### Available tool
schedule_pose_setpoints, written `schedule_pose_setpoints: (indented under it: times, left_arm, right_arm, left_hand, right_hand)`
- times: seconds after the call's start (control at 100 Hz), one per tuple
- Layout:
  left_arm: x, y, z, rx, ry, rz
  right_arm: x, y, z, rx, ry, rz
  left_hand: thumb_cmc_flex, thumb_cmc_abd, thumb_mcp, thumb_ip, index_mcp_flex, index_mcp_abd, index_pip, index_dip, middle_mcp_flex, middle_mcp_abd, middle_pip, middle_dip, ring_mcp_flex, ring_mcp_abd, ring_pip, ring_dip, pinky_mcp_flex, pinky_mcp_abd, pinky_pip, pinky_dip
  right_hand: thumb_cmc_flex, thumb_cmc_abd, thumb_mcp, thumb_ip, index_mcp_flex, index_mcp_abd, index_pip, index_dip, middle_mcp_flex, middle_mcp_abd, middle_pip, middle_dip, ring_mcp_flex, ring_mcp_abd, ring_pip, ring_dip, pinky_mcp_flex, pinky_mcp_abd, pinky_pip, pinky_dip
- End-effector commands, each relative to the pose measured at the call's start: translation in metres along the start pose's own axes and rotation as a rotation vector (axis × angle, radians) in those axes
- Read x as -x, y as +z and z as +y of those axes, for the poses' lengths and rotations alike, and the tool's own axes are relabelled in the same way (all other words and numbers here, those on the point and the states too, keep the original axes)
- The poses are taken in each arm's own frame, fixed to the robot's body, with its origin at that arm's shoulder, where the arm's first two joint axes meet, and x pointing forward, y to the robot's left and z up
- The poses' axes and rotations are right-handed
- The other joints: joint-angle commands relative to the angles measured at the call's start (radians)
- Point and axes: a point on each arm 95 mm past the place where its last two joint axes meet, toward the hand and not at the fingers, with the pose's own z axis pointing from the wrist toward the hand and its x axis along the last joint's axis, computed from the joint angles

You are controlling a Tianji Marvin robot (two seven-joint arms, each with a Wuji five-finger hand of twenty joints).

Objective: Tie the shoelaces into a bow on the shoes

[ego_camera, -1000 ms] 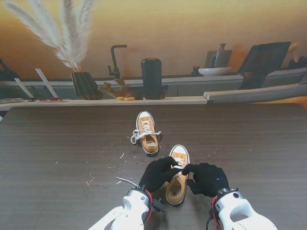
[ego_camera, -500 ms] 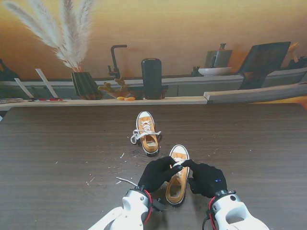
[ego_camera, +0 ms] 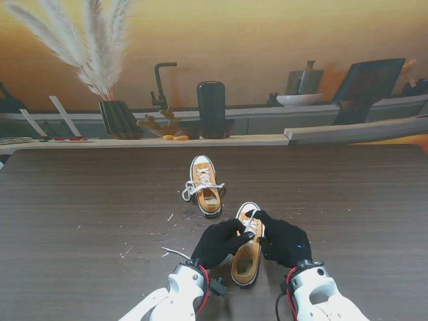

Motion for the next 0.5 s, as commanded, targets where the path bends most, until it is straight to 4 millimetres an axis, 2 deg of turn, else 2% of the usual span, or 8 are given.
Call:
schedule_pose_setpoints:
  times: [0.0,0.13,0.28,0.32,0.42,0.49]
  left_arm:
    - [-0.003,-0.002,0.001,0.017,-0.003,0.011]
    - [-0.003,-0.005,0.0,0.02,-0.003,0.015]
    - [-0.003,-0.009,-0.002,0.029,-0.001,0.017]
    - [-0.003,-0.01,-0.002,0.031,0.0,0.018]
    - [-0.004,-0.013,-0.002,0.039,-0.006,0.019]
    - [-0.004,-0.014,-0.002,0.041,-0.006,0.021]
  right_arm:
    - [0.001,0.004,-0.004,0.018,0.026,0.003]
    - [0.004,0.007,-0.011,0.064,0.097,0.006]
    - [0.005,0.014,-0.018,0.141,0.189,0.005]
    - [0.004,0.016,-0.02,0.156,0.213,0.007]
    - [0.004,0.021,-0.022,0.187,0.258,0.009]
    - [0.003,0.025,-0.022,0.208,0.28,0.012]
  left_hand:
    - [0.012,0.041,-0.003,-0.014,0.002,-0.078,0.019,0.011,0.057,0.047,0.022,-0.01,0.025,-0.013,0.053,-0.011,0.023,-0.026,0.254,0.016]
    - [0.011,0.039,-0.004,-0.014,0.002,-0.08,0.018,0.01,0.058,0.048,0.021,-0.01,0.025,-0.011,0.053,-0.011,0.023,-0.024,0.254,0.015]
    - [0.01,0.041,-0.004,-0.013,0.004,-0.08,0.016,0.008,0.06,0.049,0.021,-0.01,0.025,-0.011,0.054,-0.01,0.024,-0.022,0.254,0.016]
    - [0.012,0.04,-0.003,-0.013,0.004,-0.08,0.016,0.008,0.06,0.049,0.021,-0.01,0.025,-0.011,0.054,-0.01,0.024,-0.022,0.254,0.016]
    - [0.011,0.04,-0.003,-0.014,0.004,-0.078,0.015,0.007,0.06,0.048,0.021,-0.01,0.025,-0.011,0.055,-0.009,0.024,-0.022,0.254,0.017]
    - [0.011,0.04,-0.003,-0.014,0.004,-0.078,0.014,0.006,0.06,0.048,0.02,-0.01,0.025,-0.011,0.055,-0.009,0.024,-0.022,0.254,0.017]
  right_hand:
    - [-0.048,-0.011,-0.01,-0.005,-0.05,-0.042,0.016,0.012,-0.012,-0.02,0.037,-0.011,-0.018,-0.003,-0.023,0.031,-0.019,0.001,-0.011,0.017]
    - [-0.102,-0.027,0.025,-0.002,0.018,-0.097,0.036,0.021,0.032,-0.025,0.053,-0.006,0.024,0.022,-0.032,0.031,0.01,0.01,-0.001,0.022]
    - [-0.176,-0.061,0.092,0.029,0.14,-0.128,0.061,0.048,0.13,-0.031,0.078,0.005,0.127,0.047,-0.015,0.031,0.117,0.03,0.055,-0.001]
    - [-0.195,-0.06,0.105,0.05,0.18,-0.127,0.059,0.054,0.156,-0.034,0.082,0.012,0.156,0.051,-0.011,0.031,0.148,0.033,0.072,-0.017]
    - [-0.242,-0.057,0.133,0.116,0.245,-0.127,0.053,0.064,0.206,-0.037,0.092,0.034,0.179,0.017,0.035,0.031,0.215,0.036,0.109,-0.053]
    - [-0.265,-0.067,0.141,0.123,0.289,-0.132,0.054,0.069,0.246,-0.041,0.101,0.046,0.182,-0.023,0.081,0.031,0.232,0.021,0.153,-0.054]
